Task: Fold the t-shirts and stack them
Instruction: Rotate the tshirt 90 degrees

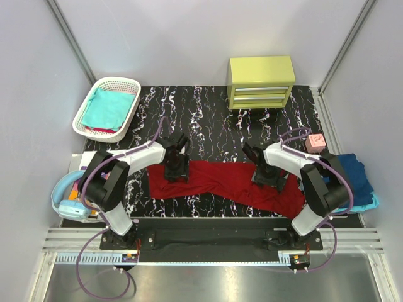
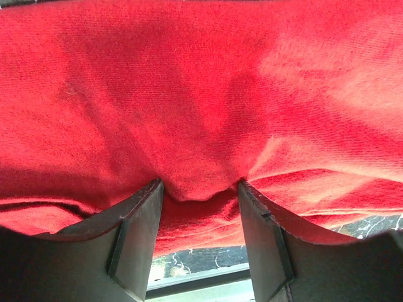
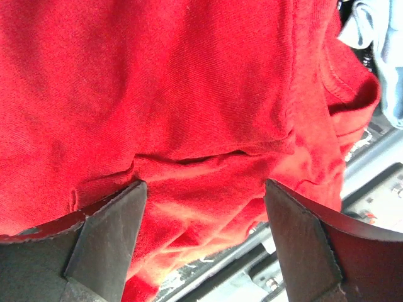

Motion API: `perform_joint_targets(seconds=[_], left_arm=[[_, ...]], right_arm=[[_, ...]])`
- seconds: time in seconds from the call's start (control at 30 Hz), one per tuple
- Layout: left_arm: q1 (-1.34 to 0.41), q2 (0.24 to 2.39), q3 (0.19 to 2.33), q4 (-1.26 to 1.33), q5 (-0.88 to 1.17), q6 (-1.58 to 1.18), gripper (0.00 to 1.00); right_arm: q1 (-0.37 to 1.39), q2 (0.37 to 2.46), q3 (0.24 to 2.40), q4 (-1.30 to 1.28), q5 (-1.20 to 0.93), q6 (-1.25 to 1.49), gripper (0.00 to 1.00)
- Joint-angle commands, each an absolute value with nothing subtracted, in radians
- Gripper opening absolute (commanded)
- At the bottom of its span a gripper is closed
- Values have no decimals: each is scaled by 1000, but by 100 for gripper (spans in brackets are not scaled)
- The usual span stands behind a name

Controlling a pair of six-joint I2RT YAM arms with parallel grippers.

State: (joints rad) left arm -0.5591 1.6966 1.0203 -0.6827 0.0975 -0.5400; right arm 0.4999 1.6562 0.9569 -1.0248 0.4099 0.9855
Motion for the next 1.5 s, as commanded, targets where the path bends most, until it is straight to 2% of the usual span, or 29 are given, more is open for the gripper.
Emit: perform_joint_targets(seconds=[0.0,0.07,0.27,0.37,0.4,0.43,0.5,0.53,0.63,0.73,0.8,0.83,0.9,0.93,0.97,1.2,1.47], left_arm=[[-572,1677,997,-692,144,-540,56],[-574,1674,991,-692,144,-540,56],[-575,1664,992,-692,155,-541,56],[-575,1663,993,-692,153,-542,56],[-575,1664,994,-692,153,-543,56],[-575,1669,996,-693,153,-542,56],[-575,1670,994,-693,155,-540,53],[-575,1671,994,-695,155,-540,52],[-575,1671,991,-699,153,-541,49],[-577,1667,980,-704,160,-538,43],[-580,1661,970,-709,167,-537,34],[-587,1658,962,-719,167,-537,24],[-597,1646,951,-738,167,-534,13],[-610,1640,942,-744,164,-535,3],[-618,1635,939,-750,161,-535,0],[-722,1600,894,-785,179,-554,0],[-842,1597,902,-788,187,-600,0]], right_arm=[[515,1666,842,-707,272,1077,80],[511,1634,809,-672,261,1085,68],[508,1605,792,-649,223,1106,65],[508,1572,762,-626,201,1134,46],[508,1574,762,-627,201,1134,33],[508,1577,759,-629,202,1132,26],[506,1591,756,-638,202,1135,16],[506,1595,752,-640,199,1140,8],[506,1592,746,-643,201,1146,0],[506,1566,767,-663,225,1149,0],[503,1560,799,-698,255,1135,0],[488,1566,836,-703,271,1121,0],[459,1583,879,-721,272,1077,0],[433,1603,929,-729,275,1063,0],[417,1614,954,-738,276,1046,0],[321,1788,1245,-784,259,873,0],[316,2141,1761,-885,184,785,0]])
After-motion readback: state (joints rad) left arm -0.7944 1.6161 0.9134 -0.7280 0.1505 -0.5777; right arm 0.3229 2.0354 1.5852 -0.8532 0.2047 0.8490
